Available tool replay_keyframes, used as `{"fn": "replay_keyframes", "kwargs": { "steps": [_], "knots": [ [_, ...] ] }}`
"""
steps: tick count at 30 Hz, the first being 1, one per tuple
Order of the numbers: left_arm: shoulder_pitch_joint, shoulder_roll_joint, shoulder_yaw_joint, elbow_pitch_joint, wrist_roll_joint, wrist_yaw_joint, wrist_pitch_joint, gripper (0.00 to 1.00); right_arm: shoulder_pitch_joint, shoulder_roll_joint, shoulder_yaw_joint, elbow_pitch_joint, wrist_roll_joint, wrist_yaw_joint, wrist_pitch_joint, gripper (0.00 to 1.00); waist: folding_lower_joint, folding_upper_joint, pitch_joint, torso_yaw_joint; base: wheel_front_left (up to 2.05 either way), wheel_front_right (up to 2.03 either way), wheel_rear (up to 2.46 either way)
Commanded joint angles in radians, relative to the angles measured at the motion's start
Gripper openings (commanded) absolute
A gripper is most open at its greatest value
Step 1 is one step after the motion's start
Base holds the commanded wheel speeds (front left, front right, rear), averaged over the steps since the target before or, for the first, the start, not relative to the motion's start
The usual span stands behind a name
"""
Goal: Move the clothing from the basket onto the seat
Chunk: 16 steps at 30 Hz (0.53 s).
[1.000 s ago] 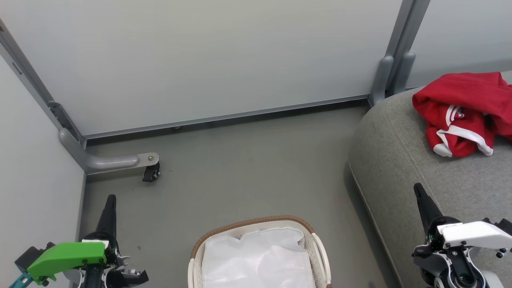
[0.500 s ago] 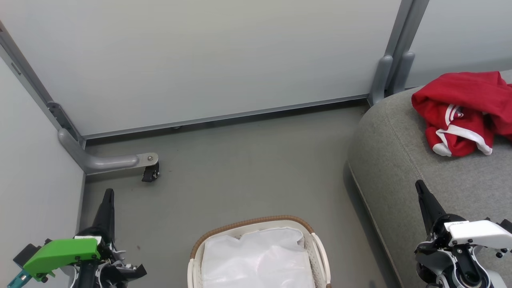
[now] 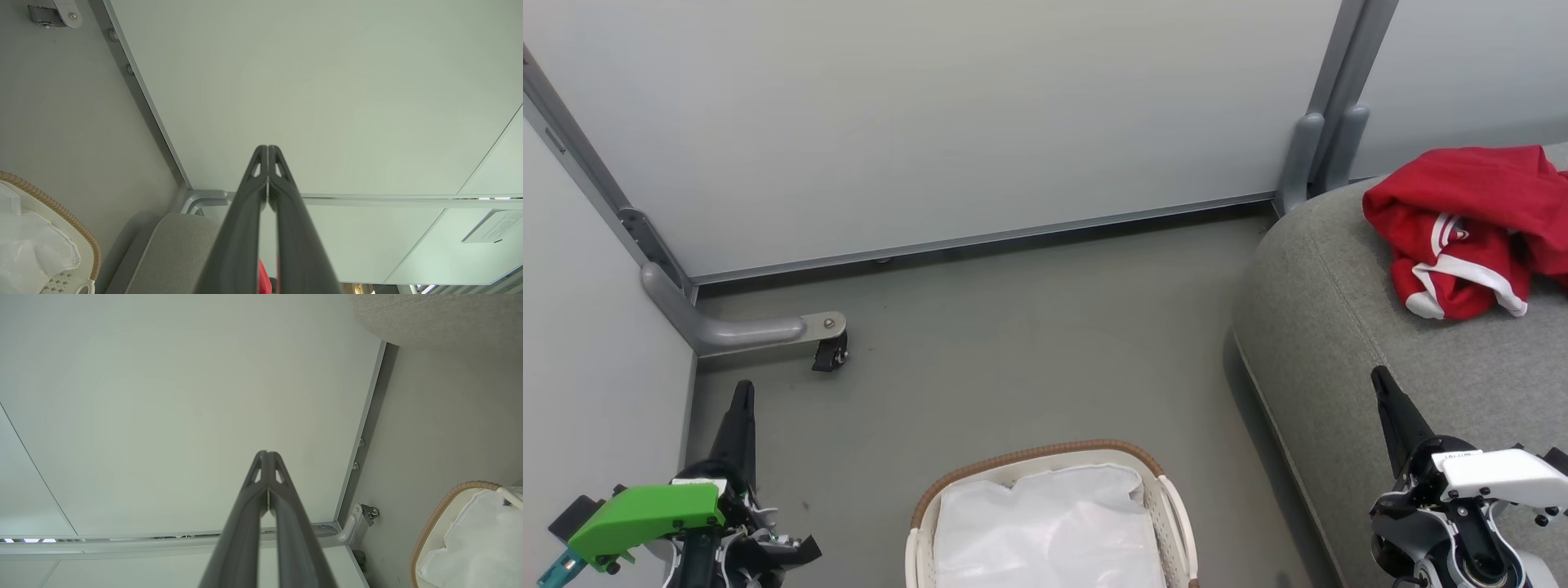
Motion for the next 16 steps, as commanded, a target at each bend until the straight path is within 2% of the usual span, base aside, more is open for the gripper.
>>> {"fn": "replay_keyframes", "kwargs": {
  "steps": [1,16],
  "knots": [
    [-0.01,0.006,0.002,-0.002,-0.003,-0.006,0.003,0.0,-0.009,-0.006,-0.002,-0.004,0.003,-0.001,0.002,0.0,0.0,0.0,0.0,0.0,0.0,0.0,0.0],
    [-0.01,0.006,0.002,-0.002,-0.003,-0.006,0.003,0.0,-0.008,-0.006,-0.002,-0.004,0.003,-0.001,0.002,0.0,0.0,0.0,0.0,0.0,0.0,0.0,0.0]
  ]
}}
